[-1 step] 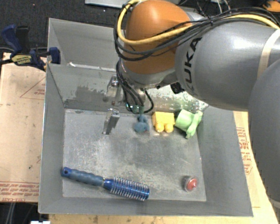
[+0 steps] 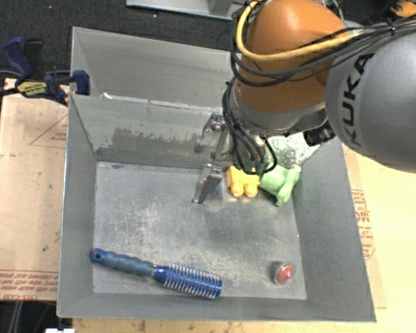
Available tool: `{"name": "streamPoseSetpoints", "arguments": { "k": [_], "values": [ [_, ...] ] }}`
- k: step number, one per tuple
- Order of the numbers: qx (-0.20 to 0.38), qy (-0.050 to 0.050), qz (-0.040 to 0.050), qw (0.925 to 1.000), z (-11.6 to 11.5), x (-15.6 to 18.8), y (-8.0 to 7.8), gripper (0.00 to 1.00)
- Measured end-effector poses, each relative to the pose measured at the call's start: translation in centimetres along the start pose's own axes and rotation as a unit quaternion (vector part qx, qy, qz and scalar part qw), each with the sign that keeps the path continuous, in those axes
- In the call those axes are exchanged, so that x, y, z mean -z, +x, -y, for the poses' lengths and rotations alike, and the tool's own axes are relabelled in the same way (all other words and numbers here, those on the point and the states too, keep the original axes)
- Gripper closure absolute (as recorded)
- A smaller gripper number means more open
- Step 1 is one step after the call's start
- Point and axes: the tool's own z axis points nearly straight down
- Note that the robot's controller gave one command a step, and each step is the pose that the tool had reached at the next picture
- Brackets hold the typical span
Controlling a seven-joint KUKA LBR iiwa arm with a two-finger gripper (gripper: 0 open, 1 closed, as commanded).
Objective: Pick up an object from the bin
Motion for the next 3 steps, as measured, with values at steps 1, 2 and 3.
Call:
{"name": "streamPoseSetpoints", "arguments": {
  "k": [1, 2, 3],
  "values": [
    [0.143, -0.001, -0.0048, 0.9897, -7.8, -14.1, 3.6, 0.0],
    [0.158, 0.0, 0.0027, 0.9874, 4.3, -18.1, 5.7, 0.0],
    [0.262, 0.001, 0.0006, 0.965, 16.7, -12.9, 7.3, 0.0]
  ]
}}
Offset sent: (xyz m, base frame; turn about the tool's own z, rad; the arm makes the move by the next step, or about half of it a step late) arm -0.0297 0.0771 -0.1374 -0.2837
